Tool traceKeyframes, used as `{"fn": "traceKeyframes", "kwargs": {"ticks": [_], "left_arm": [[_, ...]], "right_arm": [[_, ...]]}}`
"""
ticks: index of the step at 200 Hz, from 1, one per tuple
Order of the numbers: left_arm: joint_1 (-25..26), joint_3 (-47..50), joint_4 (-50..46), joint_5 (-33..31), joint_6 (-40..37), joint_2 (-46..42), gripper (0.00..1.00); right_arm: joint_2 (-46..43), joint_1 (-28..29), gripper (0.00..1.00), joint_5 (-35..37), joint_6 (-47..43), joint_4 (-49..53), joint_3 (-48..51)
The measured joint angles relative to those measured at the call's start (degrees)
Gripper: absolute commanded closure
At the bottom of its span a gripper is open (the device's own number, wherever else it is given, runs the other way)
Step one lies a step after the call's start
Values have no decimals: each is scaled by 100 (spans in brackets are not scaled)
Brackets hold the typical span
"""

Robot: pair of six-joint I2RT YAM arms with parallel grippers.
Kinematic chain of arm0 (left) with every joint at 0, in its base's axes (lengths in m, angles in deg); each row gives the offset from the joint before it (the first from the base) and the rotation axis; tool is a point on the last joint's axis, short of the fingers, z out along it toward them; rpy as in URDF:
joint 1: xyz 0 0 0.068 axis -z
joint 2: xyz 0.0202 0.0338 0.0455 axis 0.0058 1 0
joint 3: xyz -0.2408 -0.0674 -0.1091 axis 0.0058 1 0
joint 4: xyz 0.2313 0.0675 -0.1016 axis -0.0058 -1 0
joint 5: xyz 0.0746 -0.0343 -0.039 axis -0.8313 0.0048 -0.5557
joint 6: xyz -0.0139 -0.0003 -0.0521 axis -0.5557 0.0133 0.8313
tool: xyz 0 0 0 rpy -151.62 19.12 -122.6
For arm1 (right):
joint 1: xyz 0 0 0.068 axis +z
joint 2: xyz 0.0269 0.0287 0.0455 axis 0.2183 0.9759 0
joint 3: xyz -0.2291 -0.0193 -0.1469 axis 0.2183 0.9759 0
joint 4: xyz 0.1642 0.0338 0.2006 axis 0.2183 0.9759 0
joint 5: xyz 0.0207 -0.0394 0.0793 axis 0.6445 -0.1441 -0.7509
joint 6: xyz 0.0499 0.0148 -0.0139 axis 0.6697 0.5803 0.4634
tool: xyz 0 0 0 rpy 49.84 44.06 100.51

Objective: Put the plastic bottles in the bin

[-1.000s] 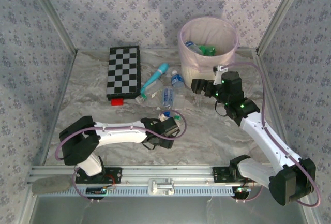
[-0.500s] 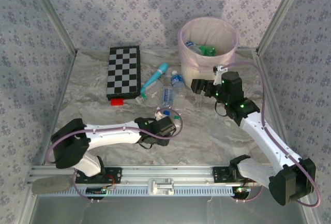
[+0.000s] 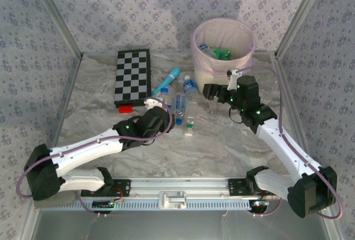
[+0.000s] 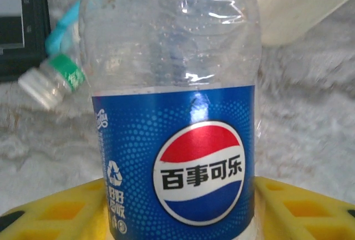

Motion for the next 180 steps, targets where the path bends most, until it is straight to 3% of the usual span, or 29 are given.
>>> {"fn": "traceKeyframes", "kwargs": {"ticks": [48,81,142,180], "left_arm": [[-796,127,1296,688,-824,-85,49],[-815,125,1832,1270,-1305,39,49],[-815,125,1928,1917,-1650,63,49],[-815,127,1980,2170,-1722,63,49]], "right_arm": [[192,240,2,-490,160,-286,-79],[374,509,4,-778,306,-581,-210],[686,892,7,-1108,560,-1226,-339],[1117,1106,15,-1296,684,-1530,-476]]}}
